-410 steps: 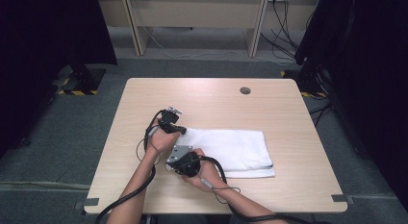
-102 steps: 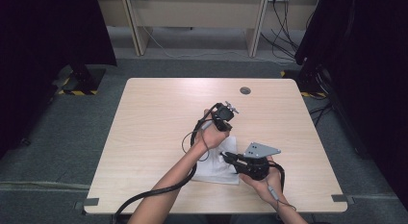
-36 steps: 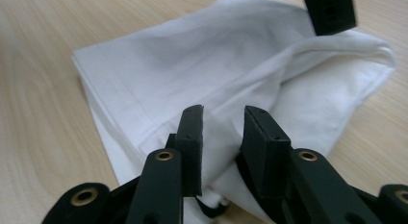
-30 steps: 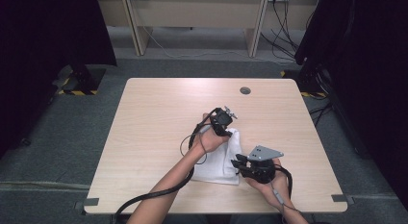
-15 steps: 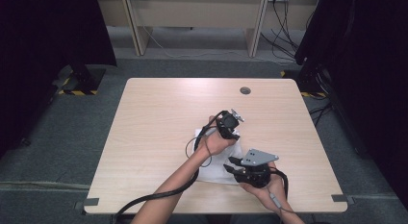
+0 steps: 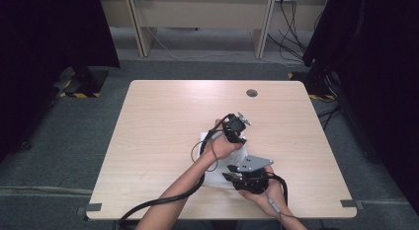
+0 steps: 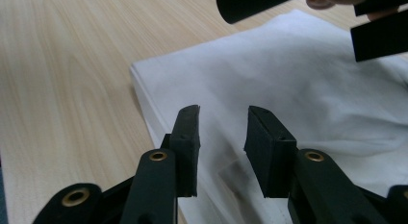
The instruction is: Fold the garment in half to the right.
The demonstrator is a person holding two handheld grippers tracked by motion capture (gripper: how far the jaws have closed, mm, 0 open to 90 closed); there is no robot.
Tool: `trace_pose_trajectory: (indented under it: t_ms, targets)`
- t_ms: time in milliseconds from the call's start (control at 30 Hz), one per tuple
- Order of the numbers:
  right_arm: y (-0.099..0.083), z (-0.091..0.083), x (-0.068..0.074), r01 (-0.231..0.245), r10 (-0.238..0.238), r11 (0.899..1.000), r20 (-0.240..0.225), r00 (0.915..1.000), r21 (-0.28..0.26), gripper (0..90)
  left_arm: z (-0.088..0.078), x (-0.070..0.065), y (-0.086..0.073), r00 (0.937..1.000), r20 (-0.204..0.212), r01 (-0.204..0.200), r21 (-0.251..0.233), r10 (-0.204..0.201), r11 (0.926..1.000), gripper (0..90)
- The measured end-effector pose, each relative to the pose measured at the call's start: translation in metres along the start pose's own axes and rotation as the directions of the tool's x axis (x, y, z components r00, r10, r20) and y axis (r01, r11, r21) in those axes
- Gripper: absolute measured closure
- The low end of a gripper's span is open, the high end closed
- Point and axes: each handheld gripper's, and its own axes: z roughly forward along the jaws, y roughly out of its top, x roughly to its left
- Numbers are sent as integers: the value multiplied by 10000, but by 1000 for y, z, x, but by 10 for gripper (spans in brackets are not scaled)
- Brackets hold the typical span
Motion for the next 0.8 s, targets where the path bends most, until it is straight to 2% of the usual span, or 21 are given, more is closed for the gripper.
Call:
trace_pose_trajectory:
  t_ms: [433,567,800]
  targets:
    - [-12,-12,-13,-290,255,9987,838,9962,415,659,-1,1,0,10000,-68,-11,35,11,10000,634]
    - [-12,-19,-16,-387,318,9980,1339,9905,492,661,-1,1,0,10000,-71,-6,29,6,10000,633]
    - [-13,-32,-27,-611,472,9955,1812,9823,723,662,-2,2,-1,10000,-85,0,17,0,10000,628]
